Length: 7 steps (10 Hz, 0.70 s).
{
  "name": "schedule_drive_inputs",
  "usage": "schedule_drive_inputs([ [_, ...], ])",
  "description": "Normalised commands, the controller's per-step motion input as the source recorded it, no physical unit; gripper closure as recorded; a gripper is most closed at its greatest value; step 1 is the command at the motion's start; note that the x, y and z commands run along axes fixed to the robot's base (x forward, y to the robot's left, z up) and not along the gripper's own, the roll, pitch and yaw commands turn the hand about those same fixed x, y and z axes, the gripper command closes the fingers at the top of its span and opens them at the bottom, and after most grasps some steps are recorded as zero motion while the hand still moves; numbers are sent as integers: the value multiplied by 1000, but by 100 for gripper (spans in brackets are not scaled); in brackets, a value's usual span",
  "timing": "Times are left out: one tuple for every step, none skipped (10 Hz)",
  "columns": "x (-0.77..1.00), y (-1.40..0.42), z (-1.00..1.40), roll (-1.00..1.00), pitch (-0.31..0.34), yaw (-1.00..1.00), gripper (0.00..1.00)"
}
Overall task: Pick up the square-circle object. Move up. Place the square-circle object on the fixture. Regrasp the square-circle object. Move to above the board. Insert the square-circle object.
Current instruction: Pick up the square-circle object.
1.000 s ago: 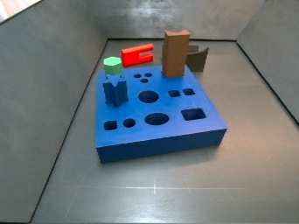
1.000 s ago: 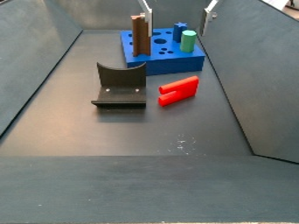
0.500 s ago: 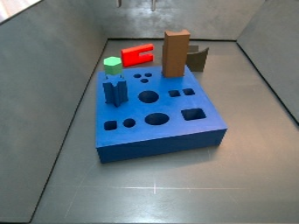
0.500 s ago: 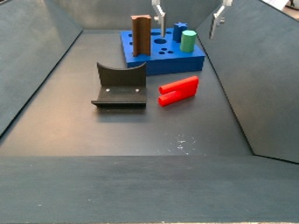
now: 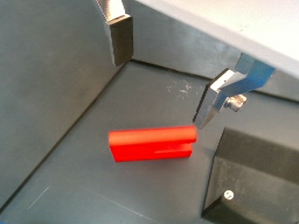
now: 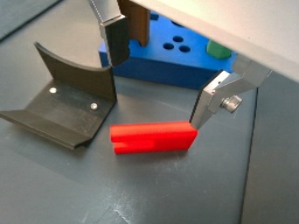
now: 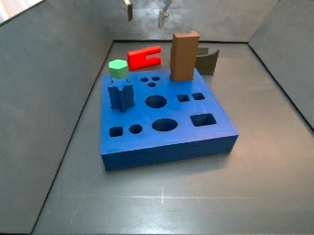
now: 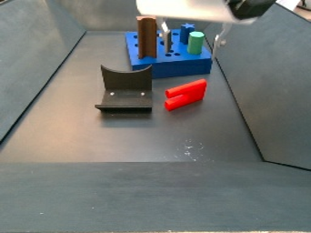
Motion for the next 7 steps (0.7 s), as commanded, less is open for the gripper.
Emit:
schedule_drive_inputs([
  [0, 91, -246, 0, 0, 0, 0],
  [37, 23, -811, 151, -16, 40, 0],
  [0, 0, -860, 173, -87, 0, 0],
  [0, -23, -769, 183, -123, 0, 0],
  [0, -3, -629, 143, -129, 0, 0],
  [0, -29, -517, 133, -106, 0, 0],
  [3, -17, -466, 123, -84, -23, 0],
])
